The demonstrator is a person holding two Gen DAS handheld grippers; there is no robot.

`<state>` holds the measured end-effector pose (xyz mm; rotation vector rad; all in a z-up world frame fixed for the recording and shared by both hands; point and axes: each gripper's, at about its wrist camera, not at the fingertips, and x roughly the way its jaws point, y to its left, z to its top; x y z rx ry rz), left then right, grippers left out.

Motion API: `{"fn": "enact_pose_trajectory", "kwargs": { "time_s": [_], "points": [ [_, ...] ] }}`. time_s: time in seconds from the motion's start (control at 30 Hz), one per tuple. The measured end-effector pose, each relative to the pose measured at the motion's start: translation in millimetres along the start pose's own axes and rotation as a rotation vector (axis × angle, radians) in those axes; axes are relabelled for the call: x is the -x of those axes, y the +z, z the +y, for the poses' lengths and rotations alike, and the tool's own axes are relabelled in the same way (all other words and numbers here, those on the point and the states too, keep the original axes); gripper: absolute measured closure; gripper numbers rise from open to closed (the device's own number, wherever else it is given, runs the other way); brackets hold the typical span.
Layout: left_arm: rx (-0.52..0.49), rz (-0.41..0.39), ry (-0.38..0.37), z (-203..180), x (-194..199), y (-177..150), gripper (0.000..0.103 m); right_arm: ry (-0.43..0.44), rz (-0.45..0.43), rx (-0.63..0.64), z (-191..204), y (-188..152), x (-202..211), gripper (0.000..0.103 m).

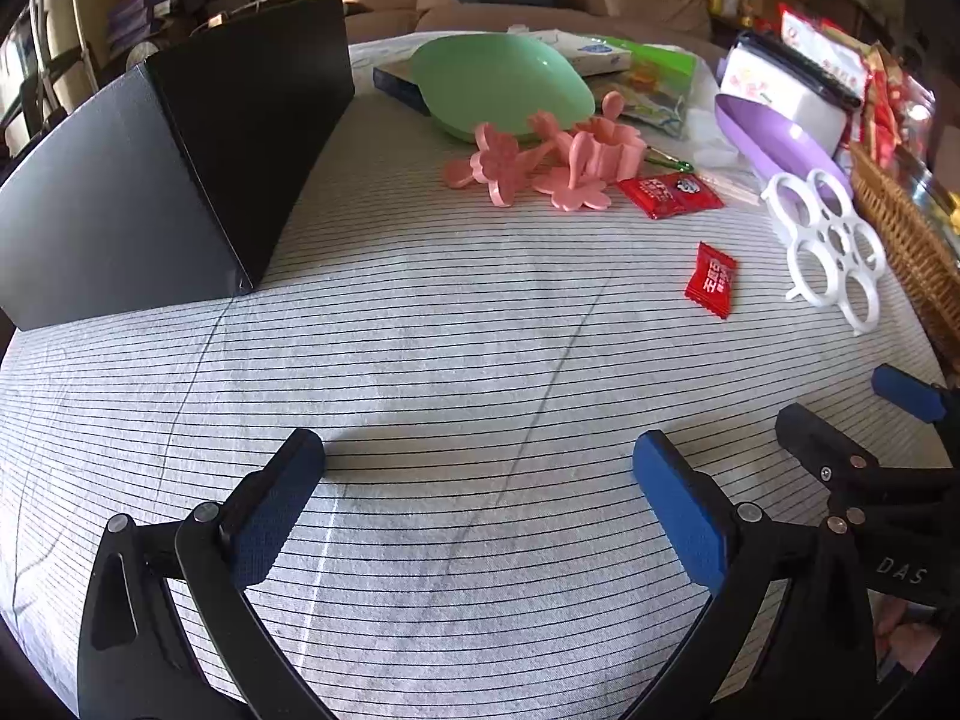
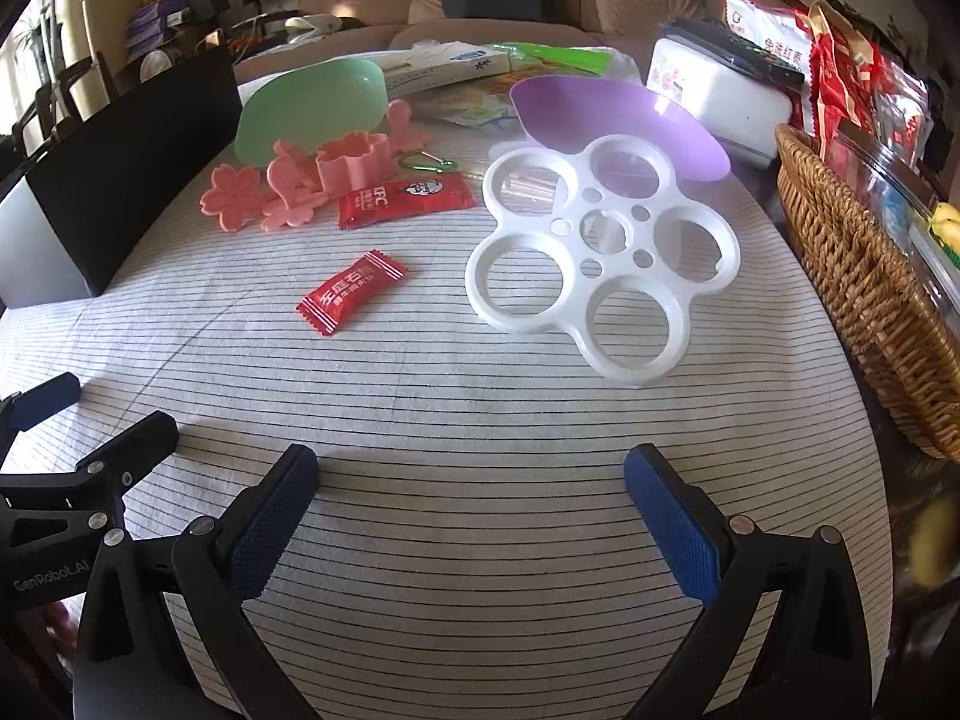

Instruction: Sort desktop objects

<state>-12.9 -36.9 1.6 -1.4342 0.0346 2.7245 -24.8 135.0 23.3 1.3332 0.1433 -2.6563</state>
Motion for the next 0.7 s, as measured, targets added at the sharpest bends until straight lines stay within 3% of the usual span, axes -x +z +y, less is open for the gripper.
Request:
{"fn": "enact_pose_trajectory", "kwargs": {
  "time_s": [0.7],
  "points": [
    [0.003,0.000,0.005,0.2,0.5,0.2,0.000,0.001,0.000,-0.001,0.3,-0.1,-0.4,0.000]
  ]
}}
